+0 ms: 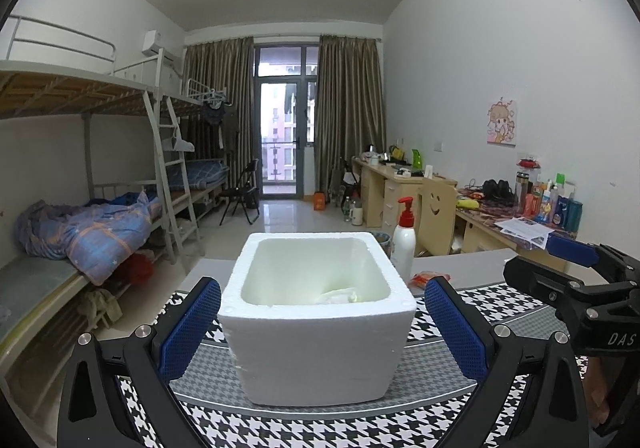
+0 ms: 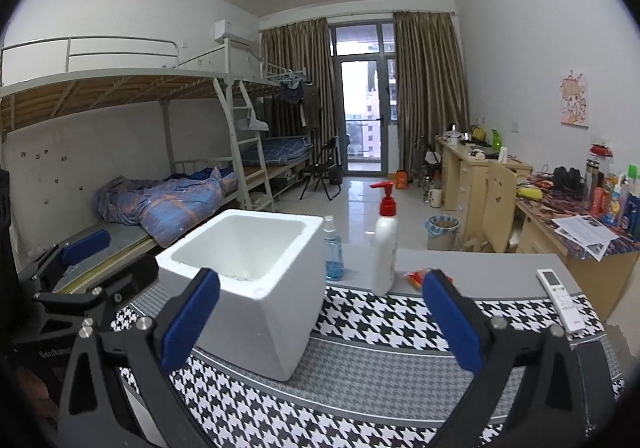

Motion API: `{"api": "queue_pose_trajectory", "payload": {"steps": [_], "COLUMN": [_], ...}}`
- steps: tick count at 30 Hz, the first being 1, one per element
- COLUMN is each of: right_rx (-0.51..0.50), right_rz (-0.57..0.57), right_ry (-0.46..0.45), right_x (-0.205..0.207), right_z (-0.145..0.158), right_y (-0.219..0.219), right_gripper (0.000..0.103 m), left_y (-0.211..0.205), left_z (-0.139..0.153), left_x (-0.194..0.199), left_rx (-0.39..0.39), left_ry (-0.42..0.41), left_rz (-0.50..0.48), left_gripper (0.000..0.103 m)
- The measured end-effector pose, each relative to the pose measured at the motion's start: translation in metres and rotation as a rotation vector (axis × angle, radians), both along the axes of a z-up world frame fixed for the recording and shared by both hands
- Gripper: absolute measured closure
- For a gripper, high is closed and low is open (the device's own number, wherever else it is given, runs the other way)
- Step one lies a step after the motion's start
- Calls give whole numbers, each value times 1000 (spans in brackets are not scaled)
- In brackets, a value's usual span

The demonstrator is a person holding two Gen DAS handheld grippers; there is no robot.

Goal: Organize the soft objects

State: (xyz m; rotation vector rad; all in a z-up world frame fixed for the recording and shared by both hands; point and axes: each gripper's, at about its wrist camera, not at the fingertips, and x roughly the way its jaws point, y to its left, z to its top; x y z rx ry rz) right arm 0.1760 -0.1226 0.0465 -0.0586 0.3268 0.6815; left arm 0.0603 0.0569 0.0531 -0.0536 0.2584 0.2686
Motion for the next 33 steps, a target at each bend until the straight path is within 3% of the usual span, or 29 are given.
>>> {"api": "queue_pose_trajectory", "payload": {"steps": [16,33], "right_rx": [12,20], "right_rz": [-81,-100], "right_ry": [-42,-63], "right_x": [-15,-26], "right_z": [-22,-42], "right_y": [-30,-40], "right_gripper": [1,1], "left_y": [-22,-30], "left_z": [-14,-34], "left_x": [-10,-14], "left_rx": [7,18], "left_ry": [-45,-37], "left_rz": [-26,-36], "left_gripper": [1,1]}}
